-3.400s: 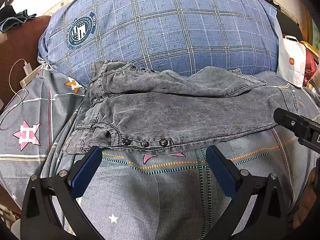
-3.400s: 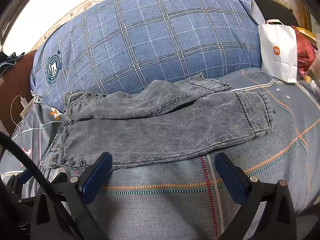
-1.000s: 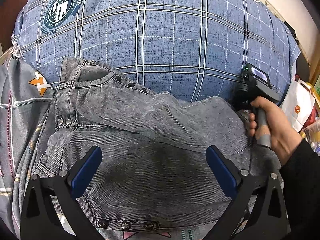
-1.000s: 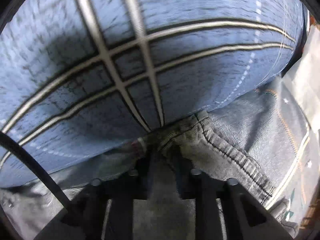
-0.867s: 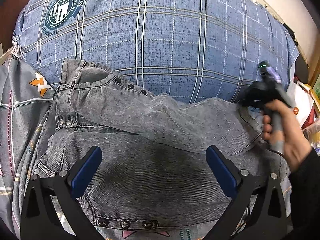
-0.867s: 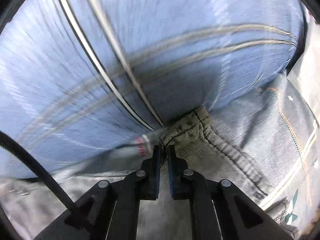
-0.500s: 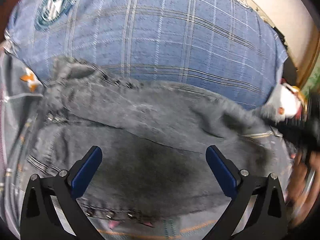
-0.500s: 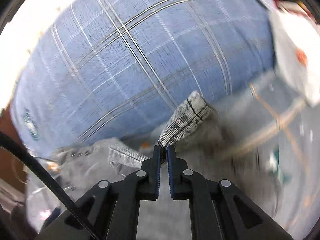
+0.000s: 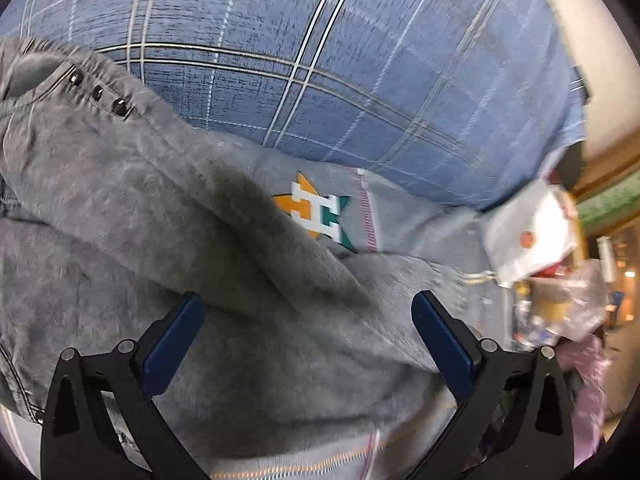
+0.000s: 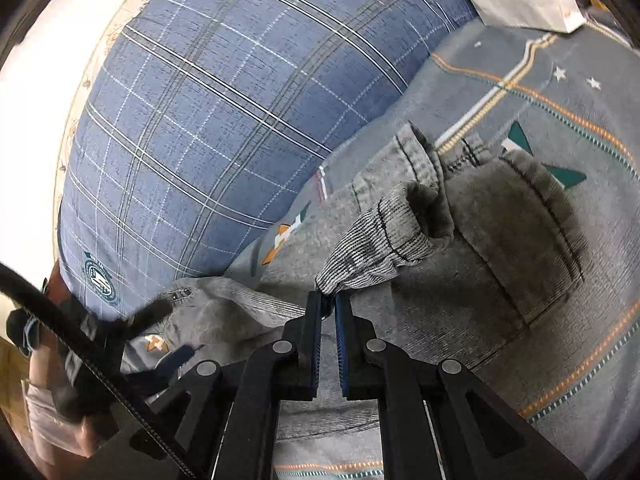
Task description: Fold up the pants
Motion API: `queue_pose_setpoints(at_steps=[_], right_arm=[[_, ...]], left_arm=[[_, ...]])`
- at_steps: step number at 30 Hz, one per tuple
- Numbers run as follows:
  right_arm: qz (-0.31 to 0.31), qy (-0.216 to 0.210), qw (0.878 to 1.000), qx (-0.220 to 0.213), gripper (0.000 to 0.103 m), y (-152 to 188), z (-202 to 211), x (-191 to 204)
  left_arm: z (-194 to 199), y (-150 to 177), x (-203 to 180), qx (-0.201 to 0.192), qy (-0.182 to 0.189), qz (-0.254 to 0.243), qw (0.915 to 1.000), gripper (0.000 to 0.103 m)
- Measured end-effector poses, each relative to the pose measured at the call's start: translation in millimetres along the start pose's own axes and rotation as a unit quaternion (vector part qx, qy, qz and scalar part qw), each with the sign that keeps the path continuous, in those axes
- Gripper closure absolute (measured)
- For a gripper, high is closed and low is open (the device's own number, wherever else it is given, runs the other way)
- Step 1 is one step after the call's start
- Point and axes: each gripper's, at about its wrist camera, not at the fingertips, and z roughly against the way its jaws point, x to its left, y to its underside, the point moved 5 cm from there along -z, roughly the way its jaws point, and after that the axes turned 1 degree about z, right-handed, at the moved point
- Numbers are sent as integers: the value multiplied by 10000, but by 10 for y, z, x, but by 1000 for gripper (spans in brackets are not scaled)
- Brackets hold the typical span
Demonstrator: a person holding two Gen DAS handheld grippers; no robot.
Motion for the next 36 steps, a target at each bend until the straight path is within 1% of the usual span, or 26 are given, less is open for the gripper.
queue_pose_setpoints(at_steps=[1,3,4,5,6,8,9,10,11,13,14,15,16,17,19,20,21,22,23,25,28,29,30,32,35,36], right_arm=[[-42,-41,10000,29,97,24,8,-38],[-4,-49,10000,25,97,0,27,-24],[13,-54,10000,30,97,-3,32,-6],[23,-61,10000,51,97,-7,33,-1],[25,-62,9999,74,97,-1,31,4],[-24,-41,9999,151,98,-8,22,-35],[-106,-20,9998,148,100,-36,27,-89],[-170,15,9998,115,101,-58,60,-147],[-221,14,9997,104,101,-106,67,-188],[-355,-183,9991,115,102,-198,114,-257],[-401,-309,9987,103,102,-249,158,-279],[-406,-409,9983,84,102,-288,202,-283],[-373,-513,9980,56,102,-333,261,-280],[-339,-556,9979,45,96,-363,308,-277],[-303,-444,9986,-8,90,-430,408,-309],[-325,-414,9986,-29,72,-448,434,-333],[-365,-410,9985,-43,40,-464,452,-355],[-425,-378,9984,-33,26,-478,452,-393],[-444,-328,9985,-4,24,-475,445,-416],[-494,-131,9986,126,25,-457,383,-489],[-565,-21,9975,435,35,-414,231,-592],[-657,-22,9961,590,44,-381,167,-643],[-759,-46,9945,726,51,-345,115,-679],[-798,9,9924,941,53,-275,19,-715],[-716,242,9911,1095,51,-203,-96,-725],[-680,298,9907,1141,57,-185,-137,-720]], left_arm=[[-105,-35,-23,127,-240,90,9996,0],[-246,-61,-22,305,-495,320,9978,1],[-322,-81,-21,406,-602,426,9965,10],[-396,-97,-11,461,-696,562,9949,27],[-437,-102,-14,477,-760,583,9943,36],[-480,-66,-8,541,-862,609,9929,77],[-468,-48,6,528,-820,687,9929,84],[-422,-23,34,481,-721,810,9929,95],[-355,-9,64,393,-627,906,9931,99],[-169,12,71,87,-375,1004,9942,100],[-40,40,32,-113,-229,957,9951,100],[51,70,20,-162,-196,936,9953,100],[150,131,-6,-203,-69,931,9954,101],[192,171,-14,-196,-6,915,9956,101],[284,318,9,-139,88,874,9960,101],[312,406,48,-101,105,860,9962,101],[291,469,87,-52,108,860,9962,101],[273,539,140,20,98,869,9962,101],[246,601,198,115,84,902,9958,100],[193,709,314,253,92,990,9947,100],[92,811,380,349,131,1045,9938,100],[73,820,387,361,142,1045,9938,100],[58,845,391,362,149,1021,9940,100],[55,838,372,360,135,961,9946,100],[2,814,323,371,140,918,9950,100],[-17,824,316,384,126,896,9952,100]])
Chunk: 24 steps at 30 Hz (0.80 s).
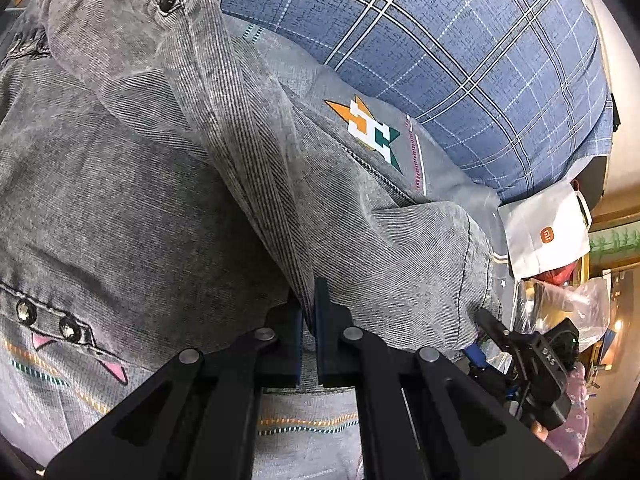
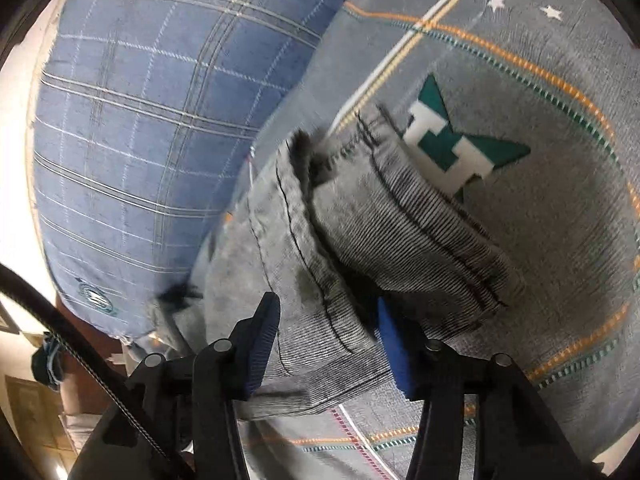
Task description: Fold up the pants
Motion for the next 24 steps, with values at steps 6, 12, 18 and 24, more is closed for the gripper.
queue_pose_setpoints(at_steps=[6,12,18,24], right_arm=[[553,-299,9946,-828,90,-54,348,273],[1026,125,9858,-1321,91,-157,763,295],[1185,1217,9854,-65,87,-54,277,-37],[1739,1348,9742,-508,90,23,574,182]], left_arm=[[150,-44,-156,-260,408,-68,9988,100],[198,167,-505,14,775,-393,9962,100],[-389,409,-199,740,163,-247,9968,100],[-205,387,-360,413,277,-547,9973,100]])
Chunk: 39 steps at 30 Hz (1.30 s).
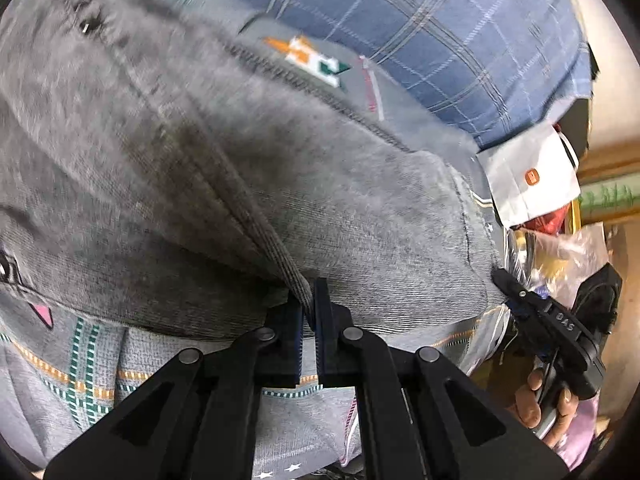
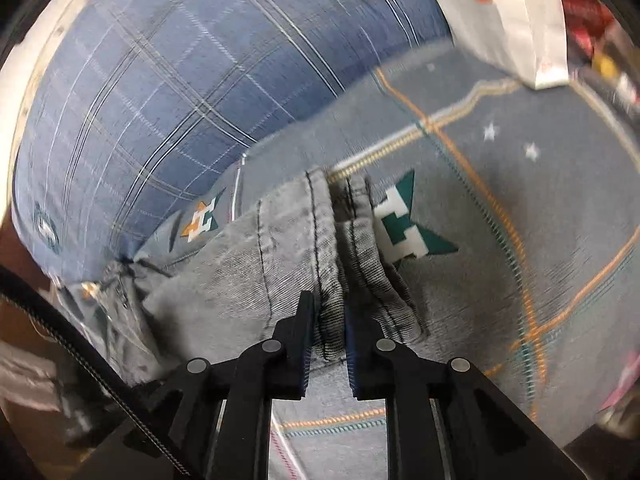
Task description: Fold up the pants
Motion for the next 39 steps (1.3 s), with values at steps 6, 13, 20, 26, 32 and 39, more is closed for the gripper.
queue_pose_setpoints(at_steps=[6,13,20,26,32,39], right_arm=[[297,777,9943,666,88,95,-396,-111],[286,1170,9924,-237,49,-69,23,-14],[515,-278,9925,-1075,34,-88,299,640],[634,-1389,9834,-982,26,103,95,1220],[654,-1840,9787,-628,26,281,-327,1568],[1362,-1594,9749,-752,25,615,-444,2036]], left_arm=[[-258,1,-44,145,-530,-439,9975,100],[-167,62,-168,-94,-713,-1075,9916,94],[354,81,-88,-674,-521,-1587,9837,47],[869,-365,468,-1153,-594,-1085,9856,39],[1090,-690,1222,-1582,-829,-92,9839,39],[1229,-761,1445,-1748,-1026,317,9787,38]])
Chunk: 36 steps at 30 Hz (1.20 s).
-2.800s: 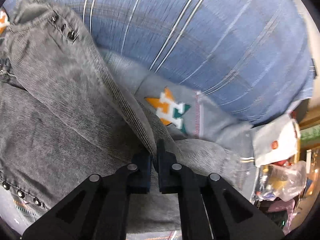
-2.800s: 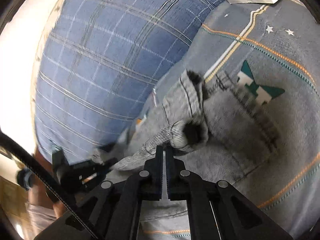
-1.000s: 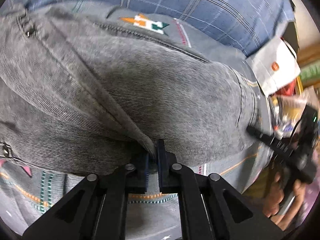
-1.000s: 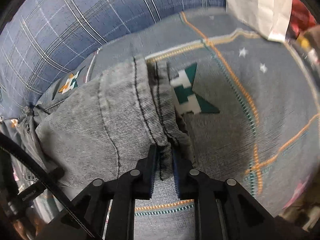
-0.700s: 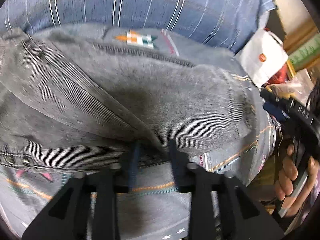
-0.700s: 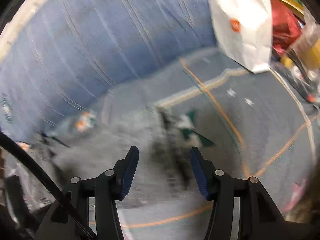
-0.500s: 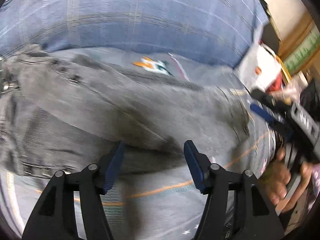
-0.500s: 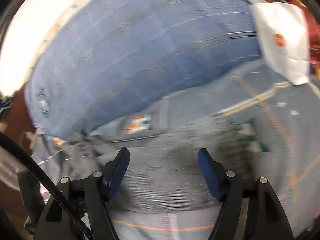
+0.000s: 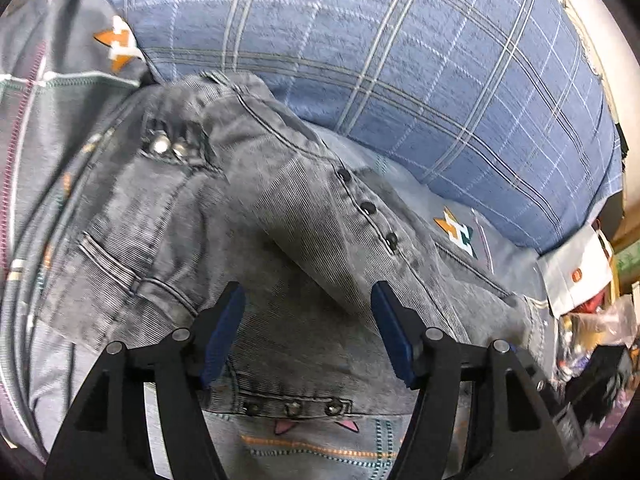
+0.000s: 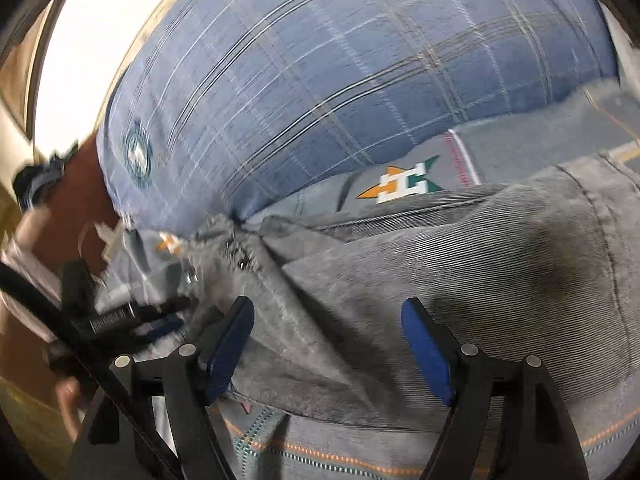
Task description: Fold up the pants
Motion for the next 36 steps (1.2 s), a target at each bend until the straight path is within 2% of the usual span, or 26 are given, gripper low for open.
queue_pose_setpoints(at_steps=[3,5,10,13,17,19,20,22,25,26,27,33,36], right_arm=[[358,96,9993,-61,18,20,-50,203],[533,254,9980,245,18,20,-194,307],[723,-51,9907,1155,18,-85,-674,559],[794,-188,9849,1525,19,-181,-966,766],[822,96,9839,1586,30,-393,-1270,834],[765,227,9837,1612,30,-488,-1414,801],[730,240,9830,1670,30,-534,-1505,778],[586,-13,9798,1910,32,-547,-1658,768],[615,-258,9753,2106,51,-516,-1764,832],[693,-255,9742,2133,70,-496,-1757,861],[755,-267,9735,2144,82,-478,-1738,902],[1287,-557,9739,1787,85,-344,-1327,1223],[1463,-674,9713,1748,86,-199,-1168,1348]], left_arm=[[30,-62,17,-95,-83,-54,9999,38],[59,-111,94,-131,-190,27,9997,38],[93,-209,308,-85,-30,425,9991,38],[146,-250,402,-167,-134,542,9983,38],[217,-268,429,-383,-413,554,9969,38],[242,-270,397,-484,-517,434,9965,38],[247,-274,381,-489,-523,383,9967,38],[261,-272,364,-482,-467,362,9971,38],[297,-274,377,-530,-456,381,9968,38],[303,-273,381,-544,-475,379,9967,38],[309,-273,386,-561,-502,380,9964,38],[444,-263,341,-1014,-913,225,9904,38],[495,-257,304,-1147,-951,133,9887,38]])
